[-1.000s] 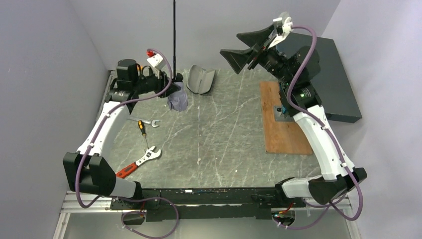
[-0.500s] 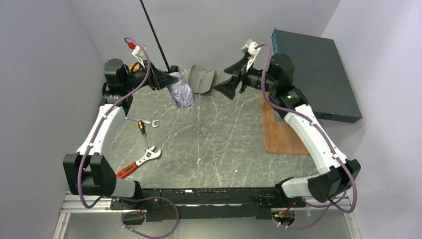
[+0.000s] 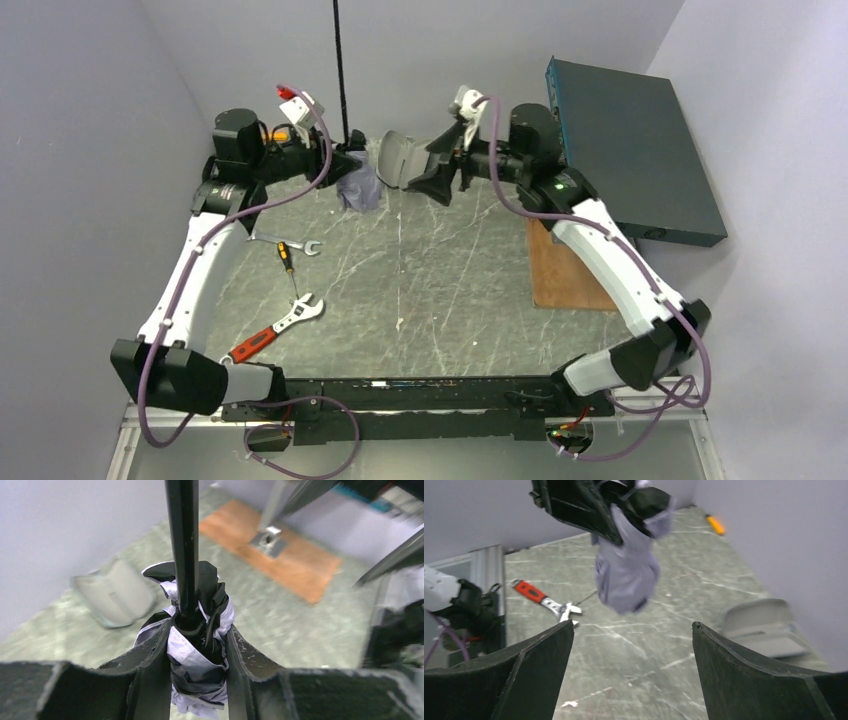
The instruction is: Open the umbrella
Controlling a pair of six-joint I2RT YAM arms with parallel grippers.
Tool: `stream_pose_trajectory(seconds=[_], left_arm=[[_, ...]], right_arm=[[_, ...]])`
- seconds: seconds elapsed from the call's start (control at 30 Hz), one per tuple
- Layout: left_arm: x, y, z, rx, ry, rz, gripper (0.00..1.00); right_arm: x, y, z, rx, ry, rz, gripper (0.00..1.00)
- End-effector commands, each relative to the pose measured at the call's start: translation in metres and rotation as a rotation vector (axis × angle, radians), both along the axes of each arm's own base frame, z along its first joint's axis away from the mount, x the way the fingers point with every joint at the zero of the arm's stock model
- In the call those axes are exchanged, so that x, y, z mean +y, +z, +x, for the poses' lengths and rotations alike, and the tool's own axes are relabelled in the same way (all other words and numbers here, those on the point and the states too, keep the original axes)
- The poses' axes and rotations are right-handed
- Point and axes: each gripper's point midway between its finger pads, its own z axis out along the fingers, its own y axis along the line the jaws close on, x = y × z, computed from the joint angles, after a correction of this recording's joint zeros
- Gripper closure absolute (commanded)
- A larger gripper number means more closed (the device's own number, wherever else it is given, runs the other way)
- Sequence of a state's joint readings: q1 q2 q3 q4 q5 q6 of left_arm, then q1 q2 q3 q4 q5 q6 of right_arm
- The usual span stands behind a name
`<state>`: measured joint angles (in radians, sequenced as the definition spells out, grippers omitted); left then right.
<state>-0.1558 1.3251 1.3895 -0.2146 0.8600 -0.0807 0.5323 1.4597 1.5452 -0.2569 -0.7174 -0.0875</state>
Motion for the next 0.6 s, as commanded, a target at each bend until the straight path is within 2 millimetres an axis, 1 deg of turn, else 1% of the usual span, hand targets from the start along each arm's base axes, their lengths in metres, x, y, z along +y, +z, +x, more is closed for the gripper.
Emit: stream_pose_trajectory(seconds=[0.0, 0.03, 0.07, 0.1, 0.13, 0.17, 0.2, 0.23, 0.3, 0.33, 0.4, 0.47, 0.57], left_arm=[[0.065, 0.023, 0.019, -0.354, 0.227, 0.285, 1.00], [0.073, 0.030, 0.019, -0.421, 0.249, 0.308, 1.00], [0.077, 0.033, 0.017, -0.491, 0.248, 0.349, 1.00], [0.081, 0.037, 0.015, -0.609, 0.238, 0.431, 1.00], [0.082, 0.039, 0.011, -0.684, 0.234, 0.467, 1.00], [0.082, 0.040, 0.007, -0.773, 0.221, 0.516, 1.00], [0.082, 0.042, 0.002, -0.896, 0.193, 0.598, 1.00], [0.080, 0.040, -0.004, -0.988, 0.155, 0.664, 1.00], [0.077, 0.032, -0.014, -1.153, 0.080, 0.802, 1.00], [0.078, 0.026, -0.015, -1.215, 0.067, 0.857, 1.00], [0.078, 0.026, -0.020, -1.353, 0.056, 0.962, 1.00], [0.076, 0.032, -0.026, -1.493, 0.066, 1.048, 1.00], [0.069, 0.030, -0.035, -1.655, 0.050, 1.154, 1.00]], right_arm=[[-0.070, 0.030, 0.019, -0.056, -0.270, -0.008, 0.12], [-0.090, 0.014, 0.031, 0.031, -0.334, -0.002, 0.12], [-0.108, 0.008, 0.039, 0.122, -0.371, 0.036, 0.12], [-0.121, 0.008, 0.046, 0.199, -0.378, 0.080, 0.12], [-0.122, 0.014, 0.047, 0.239, -0.375, 0.113, 0.11], [-0.120, 0.016, 0.050, 0.274, -0.368, 0.128, 0.11], [-0.117, 0.022, 0.051, 0.283, -0.354, 0.145, 0.10], [-0.114, 0.028, 0.051, 0.295, -0.344, 0.172, 0.09], [-0.114, 0.032, 0.057, 0.322, -0.369, 0.216, 0.07], [-0.112, 0.033, 0.058, 0.334, -0.370, 0.227, 0.06], [-0.109, 0.032, 0.059, 0.346, -0.363, 0.228, 0.05], [-0.102, 0.029, 0.057, 0.370, -0.338, 0.221, 0.05], [-0.088, 0.024, 0.052, 0.429, -0.284, 0.221, 0.04]])
